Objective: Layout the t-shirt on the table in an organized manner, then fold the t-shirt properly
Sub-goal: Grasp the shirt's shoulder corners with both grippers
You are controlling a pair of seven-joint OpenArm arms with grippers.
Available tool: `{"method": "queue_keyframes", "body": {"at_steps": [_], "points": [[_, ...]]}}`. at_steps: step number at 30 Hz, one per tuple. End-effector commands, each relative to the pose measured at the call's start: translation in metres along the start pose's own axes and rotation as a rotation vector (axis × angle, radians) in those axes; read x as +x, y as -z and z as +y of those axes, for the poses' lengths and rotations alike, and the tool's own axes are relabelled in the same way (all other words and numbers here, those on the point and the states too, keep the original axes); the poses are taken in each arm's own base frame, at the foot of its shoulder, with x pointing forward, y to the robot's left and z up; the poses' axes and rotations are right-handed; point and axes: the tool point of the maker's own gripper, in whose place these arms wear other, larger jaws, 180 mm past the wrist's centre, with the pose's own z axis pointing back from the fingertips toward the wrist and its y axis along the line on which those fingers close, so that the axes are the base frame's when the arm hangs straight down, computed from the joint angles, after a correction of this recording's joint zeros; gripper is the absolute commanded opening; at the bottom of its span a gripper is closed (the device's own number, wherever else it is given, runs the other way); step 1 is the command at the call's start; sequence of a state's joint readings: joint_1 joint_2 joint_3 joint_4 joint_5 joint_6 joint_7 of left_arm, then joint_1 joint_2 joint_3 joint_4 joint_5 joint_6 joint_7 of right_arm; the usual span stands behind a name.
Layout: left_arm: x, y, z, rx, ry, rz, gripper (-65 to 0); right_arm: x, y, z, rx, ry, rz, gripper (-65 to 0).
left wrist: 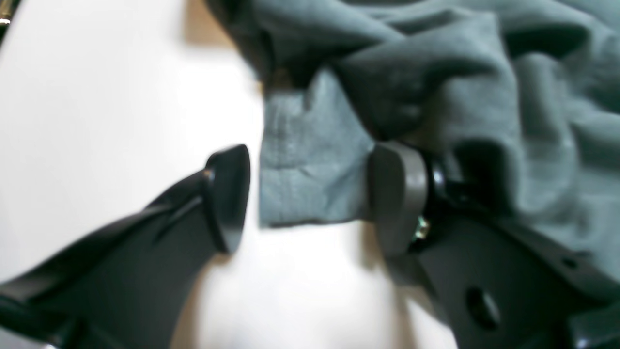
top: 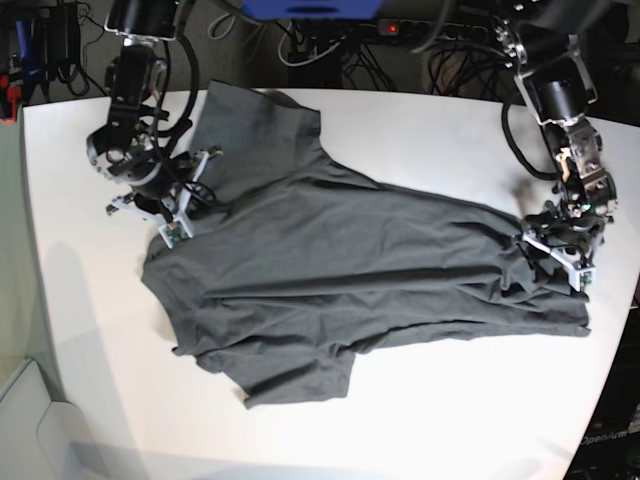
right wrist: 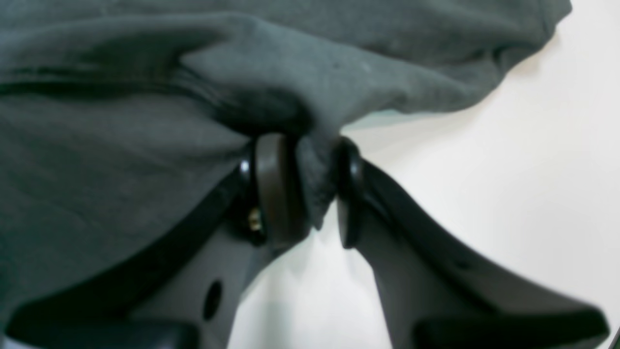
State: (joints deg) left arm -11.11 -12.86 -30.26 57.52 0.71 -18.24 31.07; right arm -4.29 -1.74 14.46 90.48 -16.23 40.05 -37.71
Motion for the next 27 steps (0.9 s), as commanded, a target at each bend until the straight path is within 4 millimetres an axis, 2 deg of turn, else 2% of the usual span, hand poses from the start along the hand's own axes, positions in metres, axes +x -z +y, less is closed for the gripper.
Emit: {"method": "queue_keyframes", "body": {"at_steps": [1, 6, 9, 11, 14, 16, 18, 21, 23, 26, 27], "points": [[-0.063, -0.001, -0.012, -0.035, 0.043, 0.235, -25.9, -0.01, -0.001, -0.009, -0.03, -0.026, 0.064, -51.3], [-0.065, -0.001, -0.013, -0.037, 0.022, 0.236, -26.5, -0.007, -0.001, -0.01, -0.033, -0.027, 0.059, -51.3], [-0.075, -0.003, -0.012, -0.037, 0.021, 0.252, -28.3, -0.007, -0.001, -0.01, -0.033, -0.027, 0.059, -51.4], [-0.077, -0.004, -0.012, -0.037, 0.021, 0.255, -36.3, -0.007, -0.001, -0.01, -0.033, -0.027, 0.059, -51.4], [-0.078, -0.004, -0.011, -0.035, 0.022, 0.258, -52.7, -0.007, -0.001, -0.01, -0.033, -0.027, 0.059, -51.5], [-0.078, -0.005, -0.011, -0.034, 0.024, 0.255, -59.7, -0.007, -0.001, -0.01, -0.033, -0.027, 0.059, -51.8], [-0.076, -0.005, -0.01, -0.032, 0.027, 0.257, -61.4, -0.007, -0.001, -0.01, -0.033, -0.027, 0.059, -55.1], [-0.076, -0.006, -0.01, -0.032, 0.027, 0.257, -61.8, -0.007, -0.001, -0.01, -0.033, -0.027, 0.059, -65.0], [-0.069, -0.007, -0.011, -0.03, 0.032, 0.238, -65.0, -0.005, -0.002, -0.011, -0.038, -0.029, 0.053, -65.0], [-0.059, -0.016, -0.008, -0.015, 0.052, 0.227, -64.7, 0.004, -0.007, -0.017, -0.058, -0.035, 0.028, -65.0], [-0.049, -0.02, -0.008, -0.01, 0.063, 0.209, -64.7, 0.012, -0.011, -0.023, -0.077, -0.038, 0.008, -65.0]]}}
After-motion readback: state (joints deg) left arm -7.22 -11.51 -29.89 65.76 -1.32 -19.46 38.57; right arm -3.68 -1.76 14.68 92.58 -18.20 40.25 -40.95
